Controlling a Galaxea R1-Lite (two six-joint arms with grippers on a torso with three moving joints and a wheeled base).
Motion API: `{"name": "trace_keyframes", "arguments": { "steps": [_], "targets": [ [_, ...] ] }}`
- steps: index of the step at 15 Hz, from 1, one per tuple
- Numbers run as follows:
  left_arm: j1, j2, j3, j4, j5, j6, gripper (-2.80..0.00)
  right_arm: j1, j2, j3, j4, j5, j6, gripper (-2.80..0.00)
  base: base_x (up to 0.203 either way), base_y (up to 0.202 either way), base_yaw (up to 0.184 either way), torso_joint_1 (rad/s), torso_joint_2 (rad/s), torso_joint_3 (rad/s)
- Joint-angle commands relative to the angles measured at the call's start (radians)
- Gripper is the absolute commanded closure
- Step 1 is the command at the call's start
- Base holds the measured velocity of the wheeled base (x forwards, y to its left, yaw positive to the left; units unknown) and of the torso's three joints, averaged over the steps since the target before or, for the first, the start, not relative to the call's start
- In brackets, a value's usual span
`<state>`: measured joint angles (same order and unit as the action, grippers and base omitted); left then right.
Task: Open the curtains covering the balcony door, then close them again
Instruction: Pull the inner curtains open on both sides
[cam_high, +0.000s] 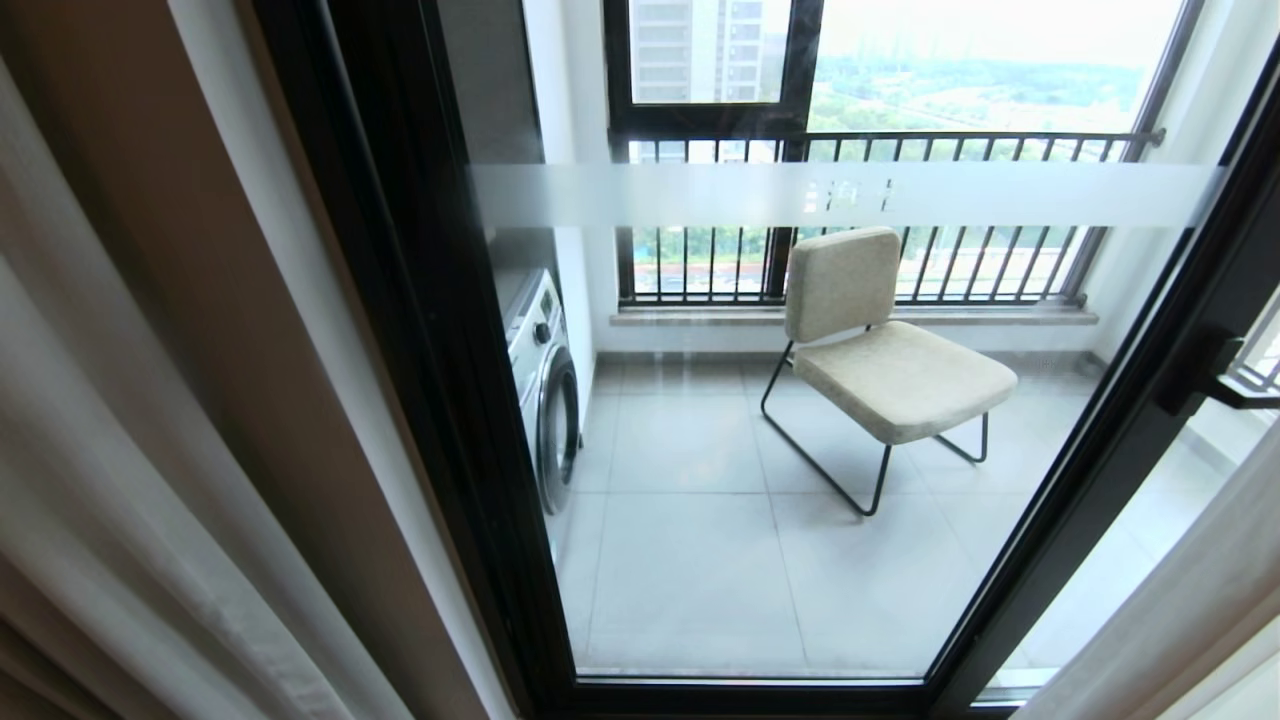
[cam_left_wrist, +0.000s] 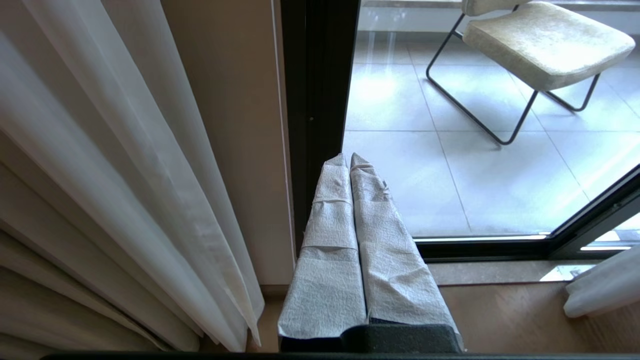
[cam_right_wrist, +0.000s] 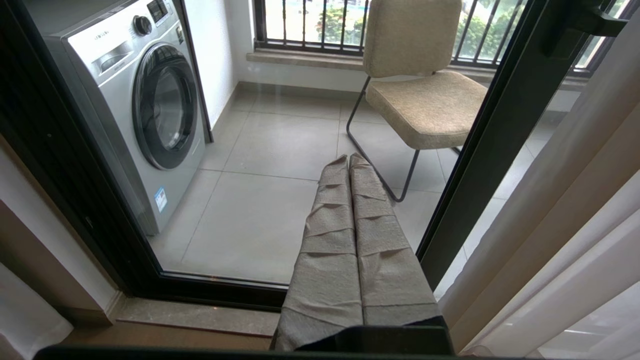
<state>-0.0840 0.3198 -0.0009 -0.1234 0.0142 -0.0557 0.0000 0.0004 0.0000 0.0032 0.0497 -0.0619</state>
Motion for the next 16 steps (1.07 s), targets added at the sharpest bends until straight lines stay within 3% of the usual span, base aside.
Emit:
{"name": "trace_keyframes", "arguments": {
  "steps": [1,3,11,16],
  "targets": [
    [0.0,-0.034,0.001,0.011,0.0,-0.012,0.0,0.0,0.0,0.0,0.0,0.001,-0.001,0.0,0.0,0.0,0.0,0.0,0.0,0.0],
    [0.045,-0.051,0.001,0.044,-0.004,-0.02,0.0,0.0,0.0,0.0,0.0,0.001,-0.001,0.0,0.0,0.0,0.0,0.0,0.0,0.0],
    [0.081,-0.317,0.001,0.112,0.023,-0.022,0.0,0.0,0.0,0.0,0.0,0.001,-0.001,0.0,0.0,0.0,0.0,0.0,0.0,0.0],
    [0.081,-0.32,0.001,0.114,0.023,-0.021,0.0,0.0,0.0,0.0,0.0,0.001,-0.001,0.0,0.0,0.0,0.0,0.0,0.0,0.0]
  ]
}}
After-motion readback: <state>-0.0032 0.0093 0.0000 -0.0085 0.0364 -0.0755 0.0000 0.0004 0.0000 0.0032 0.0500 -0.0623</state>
